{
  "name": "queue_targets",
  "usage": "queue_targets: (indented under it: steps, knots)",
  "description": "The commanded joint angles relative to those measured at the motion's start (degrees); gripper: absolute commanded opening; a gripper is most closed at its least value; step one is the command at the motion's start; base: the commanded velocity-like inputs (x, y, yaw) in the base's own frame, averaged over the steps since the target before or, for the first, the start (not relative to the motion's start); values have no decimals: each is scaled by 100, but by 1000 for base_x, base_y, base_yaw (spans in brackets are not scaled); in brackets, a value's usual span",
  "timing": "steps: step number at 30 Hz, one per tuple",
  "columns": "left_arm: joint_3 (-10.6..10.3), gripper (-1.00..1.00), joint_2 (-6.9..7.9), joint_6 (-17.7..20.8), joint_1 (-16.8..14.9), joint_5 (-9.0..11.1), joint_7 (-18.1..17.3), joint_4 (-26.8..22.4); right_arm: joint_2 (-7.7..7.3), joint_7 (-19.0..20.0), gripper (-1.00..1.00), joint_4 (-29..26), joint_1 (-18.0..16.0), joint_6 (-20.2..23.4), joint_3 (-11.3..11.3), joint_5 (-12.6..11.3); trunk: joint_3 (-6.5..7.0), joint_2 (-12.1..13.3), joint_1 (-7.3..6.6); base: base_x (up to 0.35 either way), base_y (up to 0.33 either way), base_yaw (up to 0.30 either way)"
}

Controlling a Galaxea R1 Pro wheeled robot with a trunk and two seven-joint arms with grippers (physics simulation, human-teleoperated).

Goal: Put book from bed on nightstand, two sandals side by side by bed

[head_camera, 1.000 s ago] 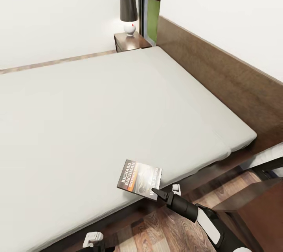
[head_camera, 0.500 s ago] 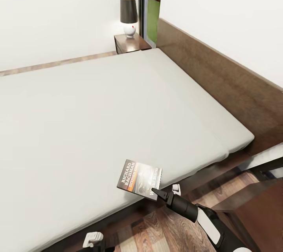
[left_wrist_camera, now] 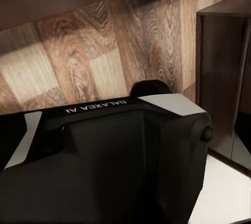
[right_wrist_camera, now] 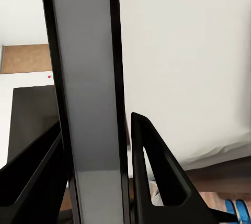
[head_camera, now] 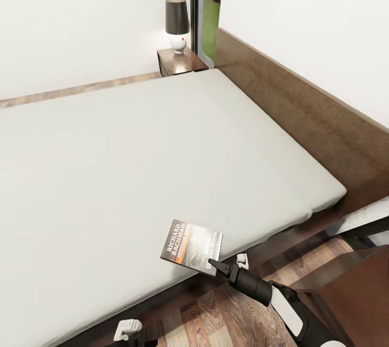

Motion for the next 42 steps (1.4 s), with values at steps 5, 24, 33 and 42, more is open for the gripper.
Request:
queue_targets:
  steps: [5,24,33,42]
  knots:
    - [50,100,-2,36,-1,-48,-28,-11,-7,-5,-100,0,-3,35,25,-55,87,200,-111,0,0,0]
    - [50,100,-2,31,-1,-48,-28,-14,13,-5,-100,0,-3,30,33,-50,428,962,-528,0,0,0]
    - [40,100,-6,21,-1,-61,-45,-20,-15,-13,-100,86,4,11,41,6,590,1323,-726,0,0,0]
    - [26,100,-11,6,-1,-77,-33,-23,-297,-7,-100,1259,6,-18,51,217,751,1684,-923,0,0,115]
